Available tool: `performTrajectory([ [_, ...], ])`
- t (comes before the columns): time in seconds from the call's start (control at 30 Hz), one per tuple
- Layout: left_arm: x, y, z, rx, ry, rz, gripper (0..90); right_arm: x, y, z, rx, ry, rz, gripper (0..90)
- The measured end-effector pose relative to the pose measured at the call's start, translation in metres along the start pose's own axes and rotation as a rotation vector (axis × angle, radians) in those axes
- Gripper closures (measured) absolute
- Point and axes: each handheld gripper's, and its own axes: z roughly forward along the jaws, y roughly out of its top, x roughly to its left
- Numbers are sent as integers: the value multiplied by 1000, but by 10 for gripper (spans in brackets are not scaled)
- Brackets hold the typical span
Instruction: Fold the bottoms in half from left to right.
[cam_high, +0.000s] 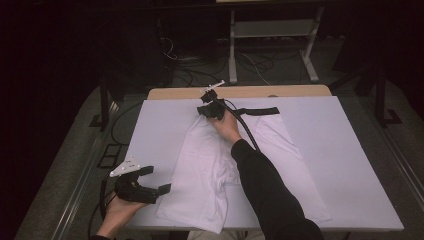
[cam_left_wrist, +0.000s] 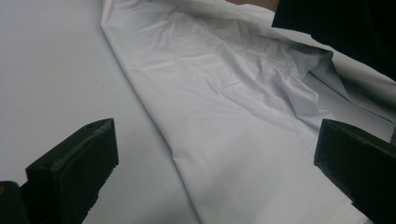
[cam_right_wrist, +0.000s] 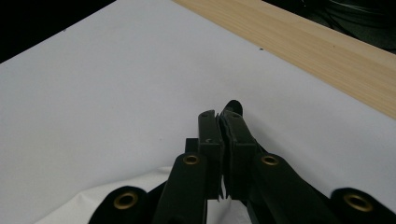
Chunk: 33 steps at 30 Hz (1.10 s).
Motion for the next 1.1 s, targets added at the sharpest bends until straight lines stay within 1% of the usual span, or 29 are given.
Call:
performTrajectory([
  [0.23,-4,-7,-4,92,-35,6,0,2,0,1,1,-2,-10,857],
  [0.3,-5,-9,-5,117,-51,9,0,2,0,1,1,-2,-8,857],
  [0.33,-6,-12,-5,137,-64,13,0,2,0,1,1,-2,-8,857],
  [0.37,-6,-12,-5,137,-64,13,0,2,0,1,1,-2,-8,857],
  [0.5,-7,-18,-5,170,-90,17,6,2,0,-1,-3,-2,-5,857],
  [0.57,-8,-22,-6,178,-107,13,61,1,0,-2,-6,-4,-4,857],
  [0.67,-7,-24,-7,192,-114,6,75,0,0,-3,-8,-1,-4,857],
  [0.73,-7,-27,-8,215,-123,3,90,0,0,-3,-10,0,4,857],
  [0.83,-6,-29,-9,221,-132,1,111,0,0,-4,-11,1,4,856],
  [0.87,-6,-30,-10,220,-136,-5,135,-1,0,-4,-14,2,5,856],
  [0.9,-5,-30,-10,222,-139,-11,135,-1,0,-4,-14,2,5,856],
  [0.97,-4,-33,-9,240,-153,-25,154,-2,0,-4,-16,4,12,856],
  [1.1,-3,-34,-10,254,-170,-30,186,-1,0,-3,-16,5,6,856],
])
